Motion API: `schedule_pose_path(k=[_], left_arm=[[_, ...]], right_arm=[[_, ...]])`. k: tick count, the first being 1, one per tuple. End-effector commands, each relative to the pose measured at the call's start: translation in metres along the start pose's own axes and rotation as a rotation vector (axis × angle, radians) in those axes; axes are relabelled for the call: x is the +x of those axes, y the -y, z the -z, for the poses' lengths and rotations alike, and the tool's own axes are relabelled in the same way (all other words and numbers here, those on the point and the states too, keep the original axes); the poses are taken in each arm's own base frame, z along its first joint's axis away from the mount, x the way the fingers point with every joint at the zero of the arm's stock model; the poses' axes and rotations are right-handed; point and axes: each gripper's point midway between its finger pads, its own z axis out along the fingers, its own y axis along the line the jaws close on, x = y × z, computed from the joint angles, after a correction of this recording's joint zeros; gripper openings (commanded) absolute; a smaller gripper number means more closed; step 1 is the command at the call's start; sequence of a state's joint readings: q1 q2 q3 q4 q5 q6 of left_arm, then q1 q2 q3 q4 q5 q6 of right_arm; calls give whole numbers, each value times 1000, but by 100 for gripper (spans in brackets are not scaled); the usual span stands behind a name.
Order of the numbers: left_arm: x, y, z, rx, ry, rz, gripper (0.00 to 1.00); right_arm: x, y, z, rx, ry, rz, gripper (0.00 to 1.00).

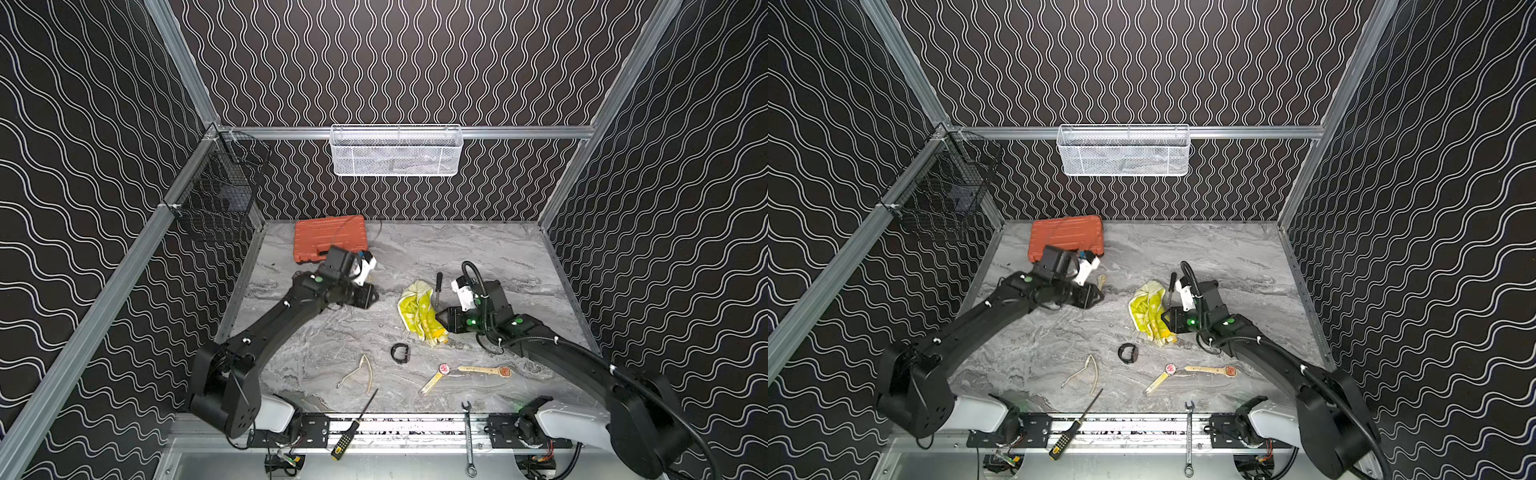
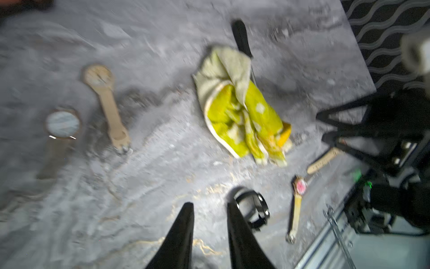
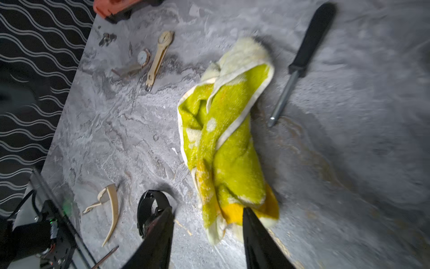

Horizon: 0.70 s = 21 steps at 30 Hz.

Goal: Wipe the watch dial
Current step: Place the watch at the center of the board, then pick up the watch at the center of the board.

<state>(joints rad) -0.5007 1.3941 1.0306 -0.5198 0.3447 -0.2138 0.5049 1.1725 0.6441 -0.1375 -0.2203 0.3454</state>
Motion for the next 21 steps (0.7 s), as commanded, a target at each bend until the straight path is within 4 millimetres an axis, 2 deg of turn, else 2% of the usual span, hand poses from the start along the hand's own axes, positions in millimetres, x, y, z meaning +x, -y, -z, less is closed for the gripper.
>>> schedule_pose_path(k=[1, 6, 12, 17, 21], left_arm=[[29, 17, -11, 29, -58, 36, 31], [67, 31, -38, 53, -158, 73, 31], [88, 58, -64, 71, -183, 95, 32], [99, 43, -74, -30, -216, 101, 32], [101, 30, -79, -98, -208, 89, 34]], right_arm=[[-10, 17, 15, 116, 67, 13, 57], [-19, 17, 22, 113, 121, 20, 59], [-23, 20, 24, 135, 141, 23, 59], [-26, 23, 24, 141, 170, 15, 59], [-27, 21, 21, 129, 170, 36, 60]])
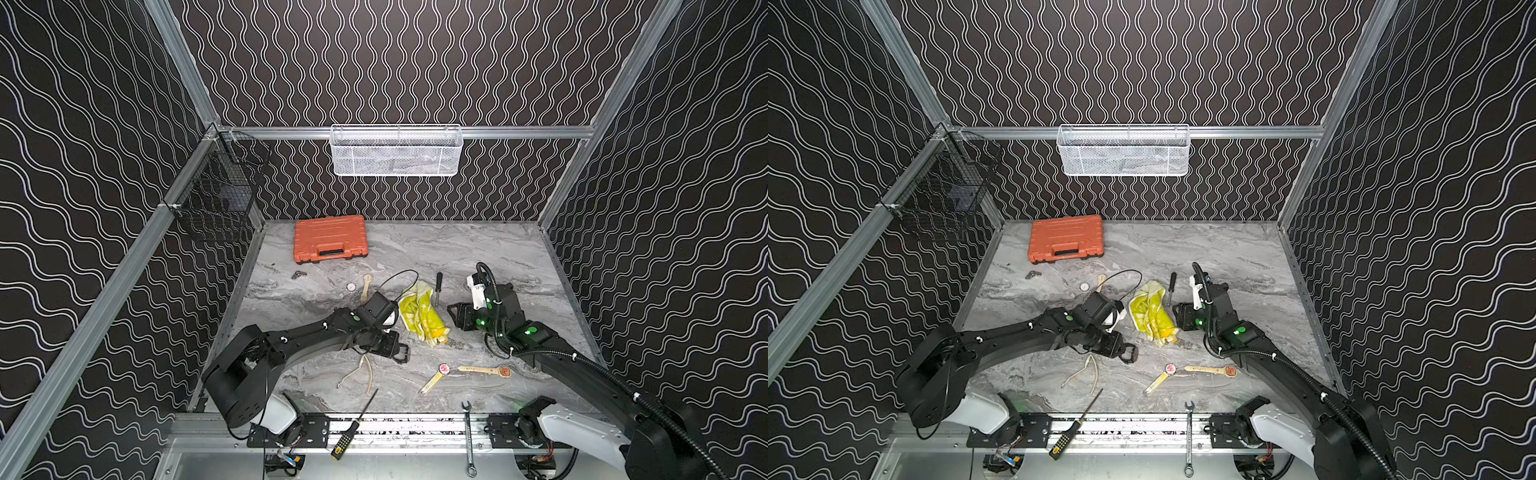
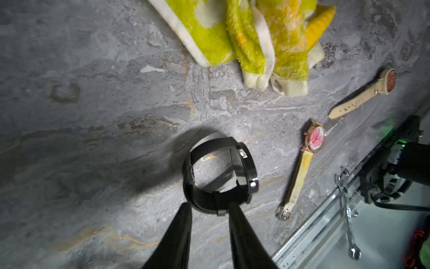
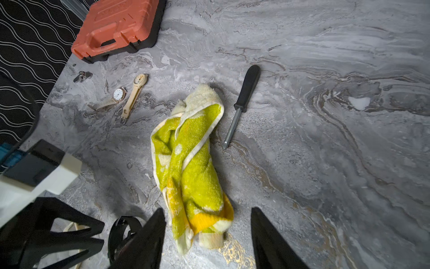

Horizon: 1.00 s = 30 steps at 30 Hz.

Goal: Wipe the watch dial
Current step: Pick up the watch at the center of the board.

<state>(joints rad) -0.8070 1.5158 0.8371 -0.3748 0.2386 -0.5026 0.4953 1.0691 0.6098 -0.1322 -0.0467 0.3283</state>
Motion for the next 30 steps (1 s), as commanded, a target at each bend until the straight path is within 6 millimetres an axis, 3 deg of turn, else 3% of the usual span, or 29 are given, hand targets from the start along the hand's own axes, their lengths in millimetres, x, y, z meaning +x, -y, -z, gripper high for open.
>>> schedule_pose_path(k=[1, 5, 10, 14, 16, 19, 21, 26, 30], left_arm=[[-7, -12, -3, -73, 36, 18, 35], [-7, -7, -14, -29, 27, 10, 35], [2, -17, -32, -50, -12, 23, 34], [-1, -20, -38, -71, -18, 4, 20], [-6, -14, -37, -49, -11, -8, 12], [-12, 1, -35, 28, -6, -36, 9], [-17, 15, -34, 131, -9, -33, 4], [-33, 45, -14, 287, 14, -87, 0], [-54, 82, 27, 430, 86, -192, 0]], right_arm=[[-8, -1, -1, -2, 27, 15, 60], [-5, -6, -5, -31, 16, 19, 60], [-6, -7, -8, -42, 22, -3, 60], [-8, -9, -7, -50, 24, -1, 59], [-9, -9, -5, -42, 25, 6, 59], [-11, -8, -2, -42, 50, 22, 59], [-16, 4, 2, 28, 84, 7, 59], [-30, 11, 19, 55, 205, 10, 66], [-44, 25, 38, 145, 281, -17, 70]])
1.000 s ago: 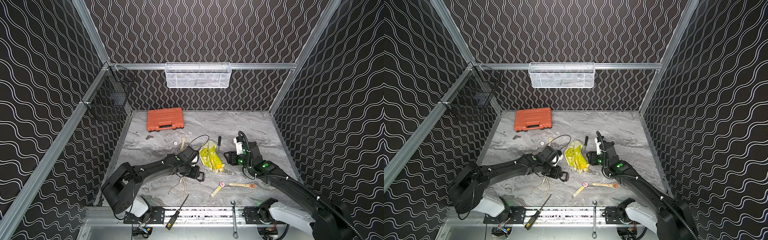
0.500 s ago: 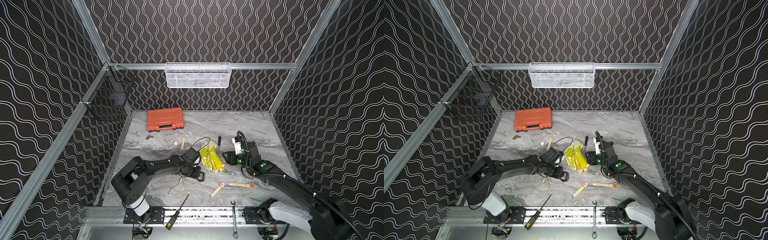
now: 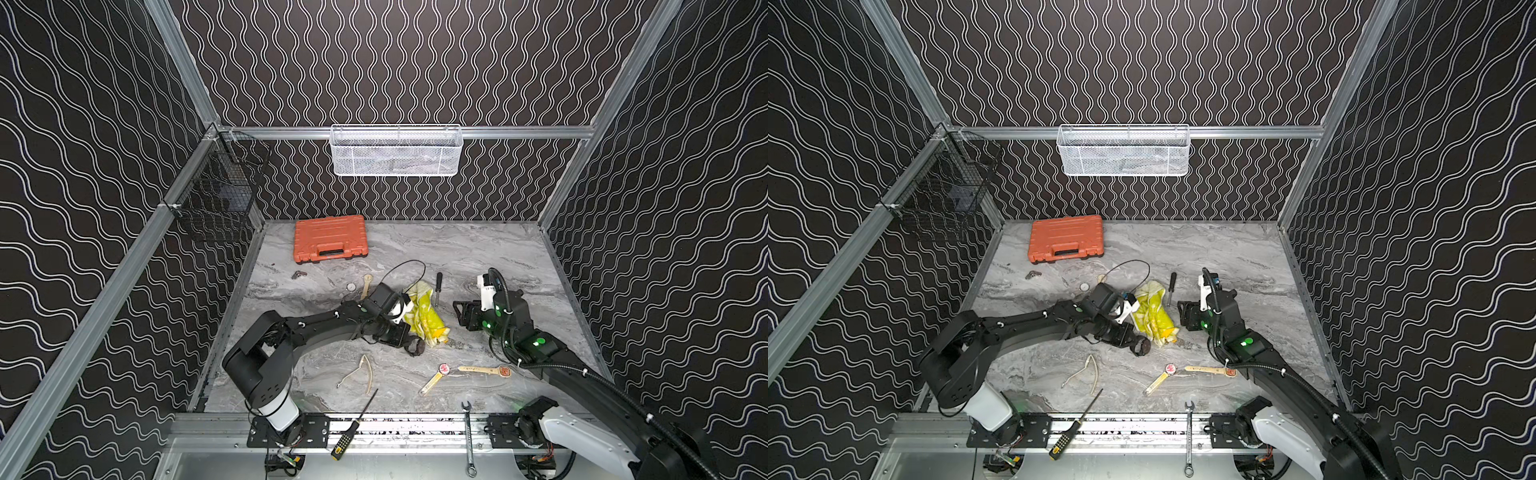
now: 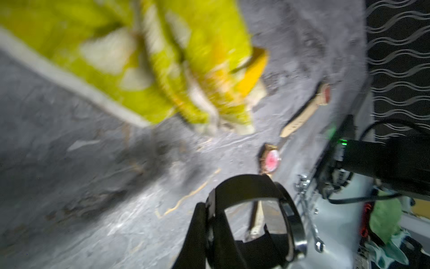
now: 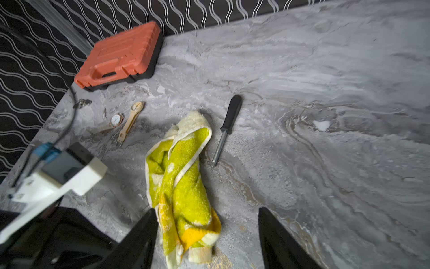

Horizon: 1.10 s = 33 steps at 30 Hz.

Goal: Wipe the watch dial
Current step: Pick up the watch at the center of the board.

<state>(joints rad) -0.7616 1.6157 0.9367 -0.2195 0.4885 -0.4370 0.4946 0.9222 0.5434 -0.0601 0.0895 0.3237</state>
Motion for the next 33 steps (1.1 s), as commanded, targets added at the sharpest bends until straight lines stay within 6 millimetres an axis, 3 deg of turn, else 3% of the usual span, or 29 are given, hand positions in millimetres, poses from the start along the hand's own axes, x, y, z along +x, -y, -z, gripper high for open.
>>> schedule_pose_path(k=[1, 7, 10, 14, 16, 17, 23, 25, 29, 33], left_arm=[[-18, 48, 23, 196, 42, -141, 0], [-32, 98, 64, 409, 121, -363, 0], [-31, 120, 79, 525, 164, -486, 0], [-31, 133, 94, 596, 289, -620, 0], [-32, 139, 101, 627, 352, -670, 0], [-32, 141, 104, 639, 375, -691, 0], [-32, 151, 113, 735, 408, -691, 0], [-34, 154, 120, 766, 443, -686, 0], [-39, 164, 142, 891, 504, -676, 0], [-47, 162, 158, 977, 548, -625, 0]], right_arm=[[-24, 13, 10, 86, 98, -7, 70], [-49, -1, 28, 50, 122, 53, 71], [-58, -21, 36, -55, 139, 102, 71], [-61, -49, 46, -206, 152, 170, 73], [-61, -57, 48, -252, 146, 185, 77], [-61, -59, 47, -258, 140, 184, 98], [-74, -15, 57, -44, 248, 2, 100], [-75, -14, 65, -58, 305, 6, 99], [-60, -58, 89, -353, 399, 202, 100], [-33, -107, 126, -707, 488, 416, 98]])
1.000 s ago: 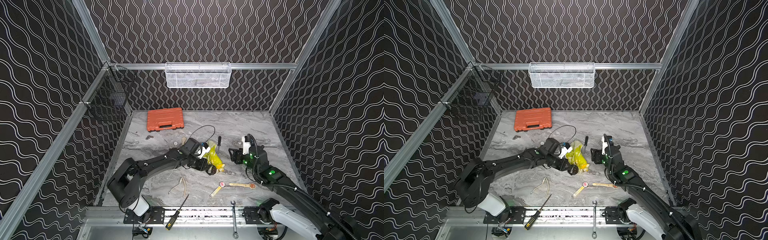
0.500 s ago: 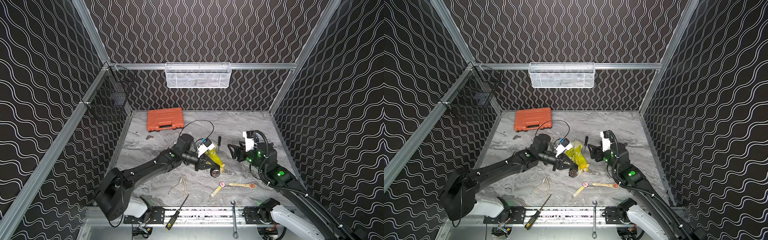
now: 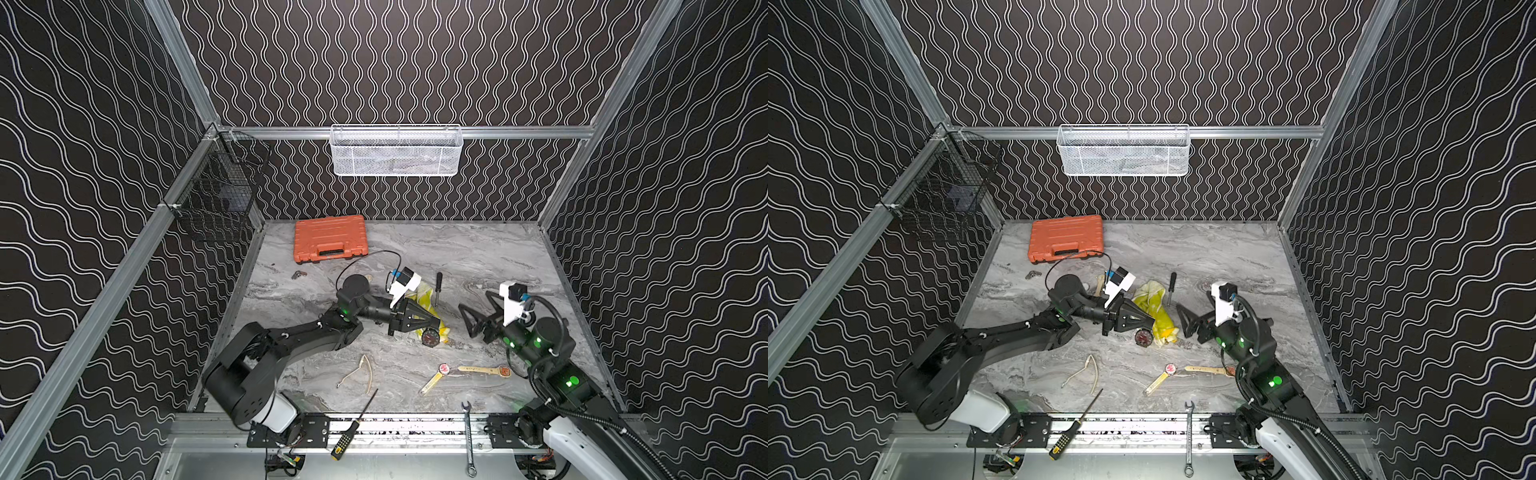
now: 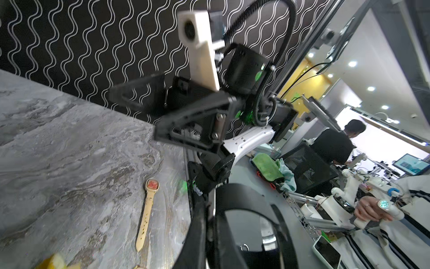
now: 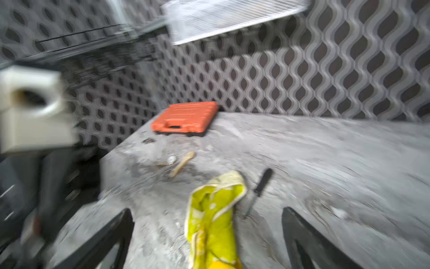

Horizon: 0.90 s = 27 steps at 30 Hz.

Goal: Wipe the watch dial
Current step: Pick up the watch at the center of the board.

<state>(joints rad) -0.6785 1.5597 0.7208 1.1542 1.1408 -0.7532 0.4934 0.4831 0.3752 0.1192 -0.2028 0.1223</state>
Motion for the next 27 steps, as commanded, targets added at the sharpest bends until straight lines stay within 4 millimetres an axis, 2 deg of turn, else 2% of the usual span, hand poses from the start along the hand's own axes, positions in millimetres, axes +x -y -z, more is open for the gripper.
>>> schedule_pose_path(k=[1, 3, 5, 9, 15, 19, 23, 27], left_arm=[[-29, 28, 6, 108, 86, -47, 0], [-26, 32, 7, 118, 68, -58, 0], [-28, 36, 10, 105, 80, -84, 0], [-23, 33, 12, 57, 57, -89, 0], [-14, 30, 15, -31, 3, -121, 0], [-15, 28, 18, -104, -23, -159, 0], [-24, 41, 18, -84, -15, -221, 0], [-32, 53, 14, -31, 1, -265, 0]], right_arm=[[-24, -67, 18, -378, 154, 182, 96], [-25, -85, 25, -486, 159, 221, 93], [-26, -89, 23, -514, 140, 237, 90], [-32, -100, 21, -595, 146, 250, 75], [-46, -115, 24, -670, 201, 249, 69], [-42, -126, 24, -724, 172, 227, 70], [-31, -137, 21, -755, 124, 161, 69], [-30, -153, 20, -813, 73, 29, 63]])
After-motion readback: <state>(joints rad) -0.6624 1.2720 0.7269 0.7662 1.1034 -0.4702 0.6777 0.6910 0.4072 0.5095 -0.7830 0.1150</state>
